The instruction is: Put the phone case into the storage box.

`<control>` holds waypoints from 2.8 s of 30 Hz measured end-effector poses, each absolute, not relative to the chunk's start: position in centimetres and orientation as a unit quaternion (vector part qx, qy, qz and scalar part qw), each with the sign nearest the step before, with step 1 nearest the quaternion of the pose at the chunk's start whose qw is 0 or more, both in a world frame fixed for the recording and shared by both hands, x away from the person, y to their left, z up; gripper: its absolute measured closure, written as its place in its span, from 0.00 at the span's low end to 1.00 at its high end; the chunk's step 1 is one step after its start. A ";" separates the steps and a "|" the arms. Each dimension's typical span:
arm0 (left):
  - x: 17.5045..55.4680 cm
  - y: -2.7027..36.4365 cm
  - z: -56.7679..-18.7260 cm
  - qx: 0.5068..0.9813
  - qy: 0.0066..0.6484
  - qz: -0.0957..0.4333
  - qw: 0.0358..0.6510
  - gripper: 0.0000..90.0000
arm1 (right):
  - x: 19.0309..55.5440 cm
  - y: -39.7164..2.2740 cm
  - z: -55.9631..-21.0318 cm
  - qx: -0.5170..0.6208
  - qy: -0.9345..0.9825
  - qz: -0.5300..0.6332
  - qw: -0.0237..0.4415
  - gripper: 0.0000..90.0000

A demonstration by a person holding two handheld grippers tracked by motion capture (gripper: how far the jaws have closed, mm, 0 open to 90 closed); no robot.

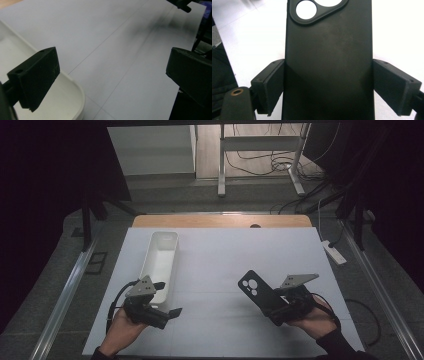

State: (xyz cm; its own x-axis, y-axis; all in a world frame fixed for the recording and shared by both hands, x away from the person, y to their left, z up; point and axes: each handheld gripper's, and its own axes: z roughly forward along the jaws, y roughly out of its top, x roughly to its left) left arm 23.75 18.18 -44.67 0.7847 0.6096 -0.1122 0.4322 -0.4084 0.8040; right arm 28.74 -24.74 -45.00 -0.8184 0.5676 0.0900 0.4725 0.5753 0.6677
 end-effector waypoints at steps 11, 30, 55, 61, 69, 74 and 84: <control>24.7 16.5 -44.3 0.837 0.293 0.091 0.452 0.00 | 28.3 -23.9 -44.6 0.276 0.885 0.370 0.058 0.17; 25.9 15.2 -44.4 0.846 0.258 0.071 0.461 0.00 | 27.6 -22.4 -44.2 0.248 0.887 0.386 0.050 0.17; 26.9 12.8 -44.5 0.848 0.204 0.036 0.489 0.00 | 26.8 -20.6 -43.8 0.192 0.891 0.409 0.027 0.17; 27.1 12.3 -44.5 0.853 0.186 0.028 0.486 0.00 | 26.7 -20.2 -43.8 0.183 0.892 0.413 0.019 0.17; 27.4 11.7 -44.4 0.852 0.170 0.014 0.494 0.00 | 26.7 -19.7 -43.8 0.171 0.892 0.419 0.009 0.17; 27.5 11.4 -44.4 0.852 0.155 0.008 0.500 0.00 | 26.6 -19.3 -43.8 0.161 0.892 0.422 0.003 0.17; 27.5 10.5 -44.5 0.853 0.132 -0.005 0.505 0.00 | 26.4 -18.3 -43.8 0.139 0.895 0.424 -0.007 0.17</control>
State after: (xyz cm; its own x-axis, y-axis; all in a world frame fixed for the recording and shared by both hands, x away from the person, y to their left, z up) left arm 27.46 10.50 -44.51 0.9653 0.2190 -0.1423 0.2300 -0.4545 0.8605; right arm 26.42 -18.33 -43.84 -0.9615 0.2418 0.1304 0.2541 0.6027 0.7564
